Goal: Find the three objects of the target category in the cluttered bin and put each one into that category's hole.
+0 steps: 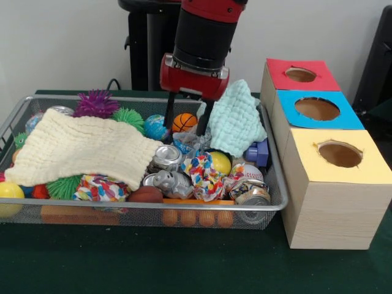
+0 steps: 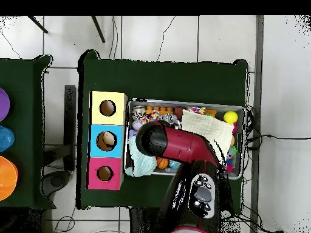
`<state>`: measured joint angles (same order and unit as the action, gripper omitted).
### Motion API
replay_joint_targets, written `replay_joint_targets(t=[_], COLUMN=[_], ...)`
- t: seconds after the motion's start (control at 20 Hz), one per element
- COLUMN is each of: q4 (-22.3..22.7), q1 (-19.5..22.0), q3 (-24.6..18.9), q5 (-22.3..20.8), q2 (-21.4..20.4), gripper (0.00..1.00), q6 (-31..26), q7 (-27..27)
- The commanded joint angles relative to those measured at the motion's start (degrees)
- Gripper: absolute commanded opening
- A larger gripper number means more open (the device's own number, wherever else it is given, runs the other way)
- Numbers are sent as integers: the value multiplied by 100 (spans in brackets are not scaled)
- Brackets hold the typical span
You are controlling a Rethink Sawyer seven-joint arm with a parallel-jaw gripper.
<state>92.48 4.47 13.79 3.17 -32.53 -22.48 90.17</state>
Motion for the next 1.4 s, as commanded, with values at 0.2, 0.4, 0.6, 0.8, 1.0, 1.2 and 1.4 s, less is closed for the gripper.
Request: replay_joint_targets(t=[0.2, 0.4, 0.6, 0.8, 1.0, 1.2, 1.4], q4=[-622, -332, -307, -59, -3, 15, 214], q1=[-68, -192, -274, -278, -322, -407, -274], q3=[-150, -38, 143, 177, 242, 247, -110], q5=[522, 597, 614, 618, 653, 780, 960], q2=[805, 853, 856, 861, 827, 720, 617], gripper=[100, 100, 100, 100, 100, 100, 100], q6=[-43, 19, -216, -129, -106, 45, 680], q7=[1514, 1622, 1549, 1517, 1542, 1672, 1772])
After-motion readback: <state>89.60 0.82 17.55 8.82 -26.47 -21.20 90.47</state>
